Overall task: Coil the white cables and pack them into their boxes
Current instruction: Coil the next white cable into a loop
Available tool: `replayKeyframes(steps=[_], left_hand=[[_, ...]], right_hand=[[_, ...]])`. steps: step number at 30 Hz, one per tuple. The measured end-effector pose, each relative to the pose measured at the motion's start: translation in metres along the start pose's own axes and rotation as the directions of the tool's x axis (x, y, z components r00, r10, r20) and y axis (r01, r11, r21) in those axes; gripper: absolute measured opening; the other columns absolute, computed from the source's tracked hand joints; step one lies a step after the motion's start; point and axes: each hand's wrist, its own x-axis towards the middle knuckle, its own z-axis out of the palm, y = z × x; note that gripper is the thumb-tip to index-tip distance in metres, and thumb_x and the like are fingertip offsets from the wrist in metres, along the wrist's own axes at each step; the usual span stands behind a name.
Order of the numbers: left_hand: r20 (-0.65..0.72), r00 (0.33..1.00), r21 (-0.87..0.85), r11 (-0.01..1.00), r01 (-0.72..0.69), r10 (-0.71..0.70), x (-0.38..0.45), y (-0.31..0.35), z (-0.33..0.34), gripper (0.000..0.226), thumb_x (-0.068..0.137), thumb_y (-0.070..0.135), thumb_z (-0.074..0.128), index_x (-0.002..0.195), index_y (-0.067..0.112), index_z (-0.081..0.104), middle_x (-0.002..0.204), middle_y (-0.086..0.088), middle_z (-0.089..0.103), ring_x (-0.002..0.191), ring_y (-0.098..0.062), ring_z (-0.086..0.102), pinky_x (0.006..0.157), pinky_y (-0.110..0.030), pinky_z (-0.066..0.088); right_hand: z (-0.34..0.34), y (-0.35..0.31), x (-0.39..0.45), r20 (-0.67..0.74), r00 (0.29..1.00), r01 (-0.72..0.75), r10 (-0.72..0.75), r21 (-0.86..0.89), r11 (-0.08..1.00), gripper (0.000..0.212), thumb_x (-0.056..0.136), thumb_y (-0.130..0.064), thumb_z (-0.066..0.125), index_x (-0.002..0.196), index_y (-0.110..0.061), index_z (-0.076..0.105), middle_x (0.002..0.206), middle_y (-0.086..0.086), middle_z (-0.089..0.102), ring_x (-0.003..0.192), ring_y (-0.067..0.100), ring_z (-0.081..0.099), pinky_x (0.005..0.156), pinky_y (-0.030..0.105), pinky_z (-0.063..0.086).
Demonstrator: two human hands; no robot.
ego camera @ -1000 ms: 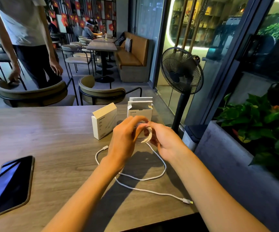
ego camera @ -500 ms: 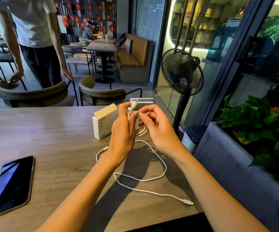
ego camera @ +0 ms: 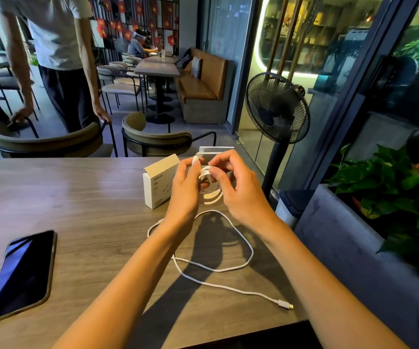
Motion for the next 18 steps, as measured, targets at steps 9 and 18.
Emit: replayKeyframes(steps=[9,18], left_hand=[[0.124,0.942,-0.077,0.944,0.322,-0.312,0.002,0.015,-0.007,0.022,0.097,0.032,0.061,0.09,0.015,0.072,0.075,-0.003,0.068,0.07,-0.017,0.064,0.072,-0.029,0.051],[0.154,0.885,-0.204,0.863,0.463,-0.439,-0.001,0.014,-0.008,0.046,0.095,0.053,0.064,0.073,0.015,0.078,0.07,-0.004,0.067,0.064,-0.012,0.063,0.066,-0.025,0.053]], right_hand=[[-0.002,0.003,0.002,0.028,0.997,0.078,-0.075,-0.151,0.985,0.008,0.105,-0.016,0.058,0.11,-0.01,0.06,0.1,-0.001,0.068,0.092,0.006,0.065,0.075,0.011,0.048],[0.004,0.002,0.0,-0.032,0.987,0.138,-0.158,-0.338,0.931,0.006,0.104,-0.015,0.058,0.102,-0.01,0.062,0.092,-0.002,0.054,0.08,0.005,0.055,0.071,0.007,0.044]])
